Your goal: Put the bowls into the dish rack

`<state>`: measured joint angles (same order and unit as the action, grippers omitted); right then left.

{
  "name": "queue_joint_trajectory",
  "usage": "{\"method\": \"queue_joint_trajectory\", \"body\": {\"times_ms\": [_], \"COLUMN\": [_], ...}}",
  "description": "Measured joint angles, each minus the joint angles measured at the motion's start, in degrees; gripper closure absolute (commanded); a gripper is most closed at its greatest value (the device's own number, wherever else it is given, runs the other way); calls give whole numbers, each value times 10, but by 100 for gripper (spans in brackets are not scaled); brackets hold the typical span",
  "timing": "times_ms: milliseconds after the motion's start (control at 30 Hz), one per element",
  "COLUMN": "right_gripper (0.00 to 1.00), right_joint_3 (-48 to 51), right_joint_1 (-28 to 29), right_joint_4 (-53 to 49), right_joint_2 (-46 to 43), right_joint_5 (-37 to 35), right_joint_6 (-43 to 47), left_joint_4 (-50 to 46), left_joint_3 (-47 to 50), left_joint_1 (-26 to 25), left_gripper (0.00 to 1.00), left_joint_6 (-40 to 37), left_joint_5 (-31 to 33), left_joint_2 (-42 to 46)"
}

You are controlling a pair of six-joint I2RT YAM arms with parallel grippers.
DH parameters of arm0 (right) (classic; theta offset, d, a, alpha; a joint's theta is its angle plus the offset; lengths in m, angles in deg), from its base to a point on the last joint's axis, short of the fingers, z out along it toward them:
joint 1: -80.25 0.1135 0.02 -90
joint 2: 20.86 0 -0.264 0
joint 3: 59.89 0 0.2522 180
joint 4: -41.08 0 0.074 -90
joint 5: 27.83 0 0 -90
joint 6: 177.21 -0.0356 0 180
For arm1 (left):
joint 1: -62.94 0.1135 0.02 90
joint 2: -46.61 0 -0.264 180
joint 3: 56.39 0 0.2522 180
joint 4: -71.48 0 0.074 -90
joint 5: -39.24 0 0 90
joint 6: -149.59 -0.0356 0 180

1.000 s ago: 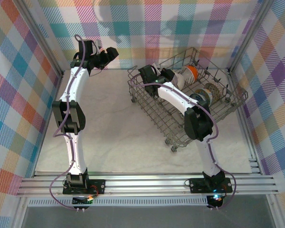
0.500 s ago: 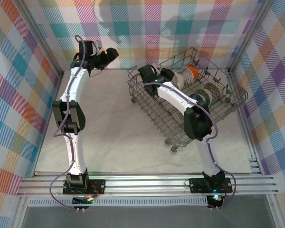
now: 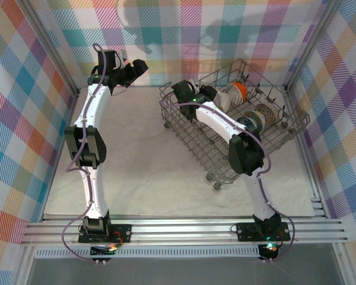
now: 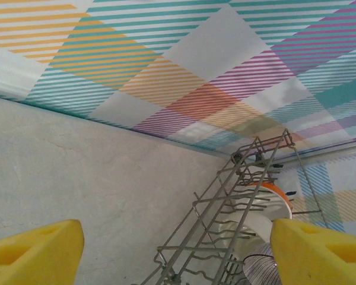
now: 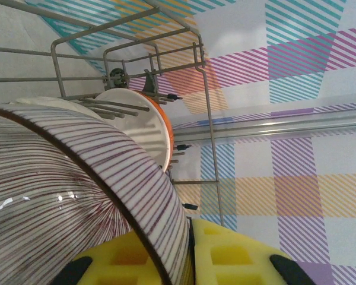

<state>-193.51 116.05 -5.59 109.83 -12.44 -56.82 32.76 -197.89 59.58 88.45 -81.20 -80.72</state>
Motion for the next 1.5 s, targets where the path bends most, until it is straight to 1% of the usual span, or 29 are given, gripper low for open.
{"method": "queue_joint_trajectory", "body": {"times_ms": [100, 133, 200, 533, 867, 933, 1133, 1233, 1400, 1500], "right_gripper": [82, 80, 79, 78, 79, 80, 89, 91, 95, 99], "right_joint_3": [-6, -7, -9, -11, -23, -27, -37, -48, -82, -93], "right_joint_1": [0, 0, 0, -1, -1, -2, -2, -2, -5, -7], "right_joint_4": [-3, -4, -5, -21, -59, -70, -86, -93, -101, -108], "right_joint_2": [3, 4, 5, 9, 17, 20, 24, 30, 53, 70], "right_joint_5": [8, 12, 17, 43, 68, 76, 70, 67, 50, 44], "right_joint_6": [0, 0, -2, -18, -56, -68, -105, -116, -129, -138], "left_joint_4": [0, 0, 0, 0, 0, 0, 0, 0, 0, 0], "left_joint_3": [0, 0, 0, 1, 1, 1, 1, 1, 1, 1], "left_joint_1": [0, 0, 0, 0, 0, 0, 0, 0, 0, 0], "left_gripper": [18, 18, 18, 18, 18, 18, 18, 18, 18, 18], "left_joint_6": [0, 0, 0, 0, 0, 0, 0, 0, 0, 0], "left_joint_5": [0, 0, 0, 0, 0, 0, 0, 0, 0, 0], "left_joint_2": [0, 0, 0, 0, 0, 0, 0, 0, 0, 0]}}
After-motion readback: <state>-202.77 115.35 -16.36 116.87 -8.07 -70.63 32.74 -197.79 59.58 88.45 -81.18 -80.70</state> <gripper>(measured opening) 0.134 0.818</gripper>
